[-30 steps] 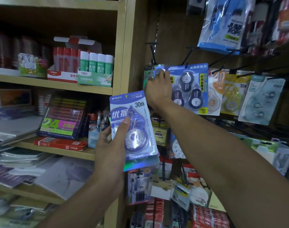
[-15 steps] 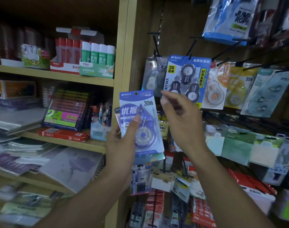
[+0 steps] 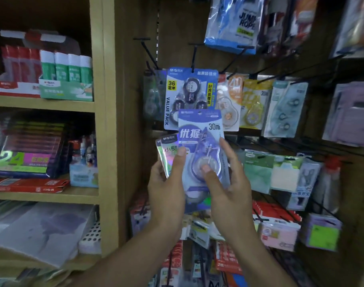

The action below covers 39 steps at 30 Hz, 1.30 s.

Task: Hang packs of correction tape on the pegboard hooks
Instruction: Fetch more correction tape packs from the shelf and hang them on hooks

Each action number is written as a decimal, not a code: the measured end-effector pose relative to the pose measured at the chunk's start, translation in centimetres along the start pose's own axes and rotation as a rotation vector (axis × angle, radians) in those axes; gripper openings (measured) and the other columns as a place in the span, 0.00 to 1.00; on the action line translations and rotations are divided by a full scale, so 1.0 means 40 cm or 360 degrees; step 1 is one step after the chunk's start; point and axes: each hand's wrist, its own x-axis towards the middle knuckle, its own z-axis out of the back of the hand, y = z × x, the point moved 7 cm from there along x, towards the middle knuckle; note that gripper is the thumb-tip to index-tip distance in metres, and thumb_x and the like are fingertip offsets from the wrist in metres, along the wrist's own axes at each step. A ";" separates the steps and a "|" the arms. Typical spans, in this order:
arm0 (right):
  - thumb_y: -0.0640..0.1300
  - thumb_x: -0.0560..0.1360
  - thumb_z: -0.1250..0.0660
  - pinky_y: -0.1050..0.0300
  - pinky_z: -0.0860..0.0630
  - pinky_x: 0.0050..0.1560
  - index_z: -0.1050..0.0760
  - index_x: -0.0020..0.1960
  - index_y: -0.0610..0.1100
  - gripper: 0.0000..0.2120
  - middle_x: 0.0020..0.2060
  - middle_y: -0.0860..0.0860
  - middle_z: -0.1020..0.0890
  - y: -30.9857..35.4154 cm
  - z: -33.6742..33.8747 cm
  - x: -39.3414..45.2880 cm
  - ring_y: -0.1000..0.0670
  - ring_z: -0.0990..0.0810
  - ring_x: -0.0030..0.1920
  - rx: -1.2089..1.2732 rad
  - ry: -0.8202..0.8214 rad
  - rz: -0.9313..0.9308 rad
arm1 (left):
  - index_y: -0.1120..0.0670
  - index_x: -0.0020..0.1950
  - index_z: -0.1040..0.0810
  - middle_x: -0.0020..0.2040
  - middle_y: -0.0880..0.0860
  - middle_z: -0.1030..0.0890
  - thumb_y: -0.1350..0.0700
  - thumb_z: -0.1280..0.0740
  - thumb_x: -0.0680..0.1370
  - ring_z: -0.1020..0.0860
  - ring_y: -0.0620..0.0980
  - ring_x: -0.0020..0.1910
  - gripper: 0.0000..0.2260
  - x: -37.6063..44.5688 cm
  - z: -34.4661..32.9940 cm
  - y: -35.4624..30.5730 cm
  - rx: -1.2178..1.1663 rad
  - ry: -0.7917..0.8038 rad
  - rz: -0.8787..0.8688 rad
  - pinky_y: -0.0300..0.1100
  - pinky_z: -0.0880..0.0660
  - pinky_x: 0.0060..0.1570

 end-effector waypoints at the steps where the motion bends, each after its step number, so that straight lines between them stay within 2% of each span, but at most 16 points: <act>1: 0.54 0.80 0.32 0.51 0.26 0.70 0.34 0.74 0.64 0.25 0.70 0.67 0.29 -0.002 0.024 0.005 0.64 0.29 0.70 -0.0014 -0.0058 -0.0006 | 0.51 0.56 0.20 0.51 0.52 0.14 0.44 0.27 0.70 0.15 0.54 0.50 0.19 -0.003 -0.016 0.008 0.0010 0.0025 -0.0013 0.57 0.21 0.55; 4: 0.52 0.79 0.31 0.54 0.26 0.70 0.34 0.73 0.66 0.25 0.68 0.67 0.28 -0.004 0.089 0.023 0.67 0.28 0.67 -0.0132 -0.0061 -0.0102 | 0.50 0.54 0.20 0.49 0.50 0.13 0.50 0.28 0.73 0.15 0.51 0.48 0.11 -0.015 -0.052 0.033 0.0046 0.0075 -0.0055 0.52 0.19 0.52; 7: 0.57 0.75 0.27 0.52 0.24 0.66 0.36 0.75 0.66 0.32 0.72 0.64 0.30 -0.009 0.143 0.045 0.59 0.27 0.68 -0.0429 0.0137 -0.0247 | 0.47 0.52 0.21 0.47 0.46 0.14 0.51 0.28 0.73 0.15 0.45 0.46 0.09 -0.019 -0.081 0.027 0.0182 0.0124 -0.0222 0.41 0.18 0.46; 11: 0.58 0.72 0.25 0.74 0.29 0.52 0.39 0.78 0.59 0.40 0.69 0.64 0.33 -0.002 0.196 0.067 0.69 0.29 0.60 -0.0587 0.0086 -0.0215 | 0.50 0.59 0.24 0.51 0.47 0.15 0.51 0.27 0.73 0.16 0.43 0.50 0.16 -0.034 -0.140 0.012 0.0296 0.0278 -0.0376 0.42 0.20 0.51; 13: 0.56 0.74 0.26 0.78 0.33 0.54 0.40 0.79 0.56 0.39 0.72 0.61 0.35 0.010 0.212 0.077 0.71 0.32 0.60 -0.0638 -0.0002 -0.0149 | 0.51 0.59 0.24 0.51 0.47 0.15 0.52 0.28 0.73 0.16 0.43 0.50 0.16 -0.035 -0.168 0.017 0.0276 0.0341 -0.0388 0.40 0.21 0.50; 14: 0.54 0.75 0.27 0.77 0.35 0.58 0.40 0.80 0.54 0.38 0.75 0.61 0.37 0.015 0.219 0.087 0.71 0.35 0.62 -0.0673 -0.0044 -0.0112 | 0.51 0.59 0.23 0.51 0.47 0.15 0.52 0.27 0.73 0.16 0.42 0.49 0.16 -0.033 -0.181 0.019 0.0269 0.0350 -0.0389 0.38 0.21 0.48; 16: 0.50 0.76 0.28 0.68 0.36 0.65 0.40 0.80 0.52 0.37 0.77 0.60 0.40 0.026 0.241 0.121 0.70 0.39 0.66 -0.0671 -0.0168 -0.0052 | 0.51 0.59 0.23 0.49 0.46 0.15 0.52 0.27 0.72 0.16 0.39 0.46 0.16 -0.028 -0.207 0.019 0.0267 0.0352 -0.0373 0.34 0.22 0.44; 18: 0.46 0.77 0.29 0.61 0.32 0.68 0.37 0.79 0.52 0.33 0.73 0.60 0.34 0.032 0.270 0.172 0.65 0.35 0.68 -0.0518 -0.0354 0.0019 | 0.51 0.60 0.24 0.49 0.45 0.15 0.51 0.26 0.72 0.16 0.37 0.45 0.17 -0.020 -0.234 0.010 0.0267 0.0362 -0.0354 0.29 0.23 0.41; 21: 0.43 0.77 0.29 0.54 0.29 0.70 0.33 0.76 0.52 0.28 0.66 0.61 0.30 0.027 0.313 0.273 0.61 0.31 0.66 -0.0414 -0.0568 0.0114 | 0.50 0.59 0.24 0.49 0.43 0.15 0.49 0.27 0.72 0.17 0.37 0.47 0.17 -0.002 -0.259 -0.018 0.0240 0.0329 -0.0334 0.33 0.22 0.46; 23: 0.44 0.77 0.29 0.50 0.31 0.73 0.34 0.77 0.49 0.29 0.70 0.57 0.31 0.010 0.330 0.344 0.56 0.31 0.70 -0.0530 -0.0590 0.0129 | 0.49 0.59 0.23 0.48 0.42 0.15 0.47 0.27 0.72 0.17 0.38 0.46 0.17 0.010 -0.265 -0.036 0.0238 0.0302 -0.0335 0.37 0.22 0.48; 24: 0.44 0.77 0.29 0.50 0.32 0.74 0.35 0.78 0.48 0.31 0.73 0.54 0.32 0.001 0.335 0.373 0.53 0.32 0.73 -0.0618 -0.0575 0.0133 | 0.48 0.59 0.23 0.48 0.42 0.15 0.47 0.27 0.71 0.17 0.39 0.47 0.18 0.012 -0.268 -0.044 0.0237 0.0306 -0.0338 0.38 0.22 0.49; 26: 0.45 0.77 0.29 0.58 0.35 0.74 0.37 0.79 0.48 0.33 0.77 0.51 0.35 -0.005 0.335 0.405 0.53 0.35 0.76 -0.0778 -0.0525 0.0161 | 0.47 0.59 0.23 0.48 0.42 0.15 0.46 0.27 0.71 0.16 0.38 0.47 0.18 0.015 -0.271 -0.055 0.0231 0.0335 -0.0332 0.38 0.21 0.49; 29: 0.45 0.77 0.30 0.67 0.38 0.66 0.38 0.80 0.49 0.34 0.78 0.52 0.37 -0.006 0.336 0.405 0.55 0.35 0.74 -0.0880 -0.0508 0.0201 | 0.45 0.58 0.23 0.48 0.42 0.15 0.47 0.27 0.71 0.16 0.37 0.45 0.16 0.015 -0.265 -0.067 0.0214 0.0378 -0.0296 0.38 0.20 0.48; 32: 0.47 0.78 0.31 0.61 0.33 0.62 0.39 0.80 0.50 0.34 0.78 0.53 0.38 -0.004 0.338 0.387 0.56 0.33 0.71 -0.0913 -0.0515 0.0165 | 0.46 0.56 0.23 0.48 0.45 0.14 0.49 0.27 0.72 0.15 0.41 0.47 0.14 0.023 -0.252 -0.069 0.0194 0.0413 -0.0265 0.44 0.19 0.52; 35: 0.49 0.78 0.32 0.57 0.31 0.63 0.40 0.81 0.51 0.34 0.78 0.55 0.38 -0.003 0.342 0.375 0.54 0.30 0.71 -0.0893 -0.0496 0.0093 | 0.48 0.60 0.24 0.50 0.46 0.15 0.49 0.27 0.72 0.15 0.44 0.49 0.18 0.033 -0.236 -0.066 0.0208 0.0435 -0.0229 0.48 0.20 0.55; 39: 0.49 0.76 0.33 0.56 0.30 0.62 0.35 0.77 0.53 0.30 0.74 0.55 0.33 0.019 0.352 0.372 0.59 0.29 0.59 -0.0879 -0.0467 0.0117 | 0.46 0.59 0.24 0.51 0.46 0.15 0.48 0.27 0.71 0.15 0.44 0.48 0.17 0.057 -0.221 -0.065 0.0248 0.0459 -0.0244 0.46 0.19 0.52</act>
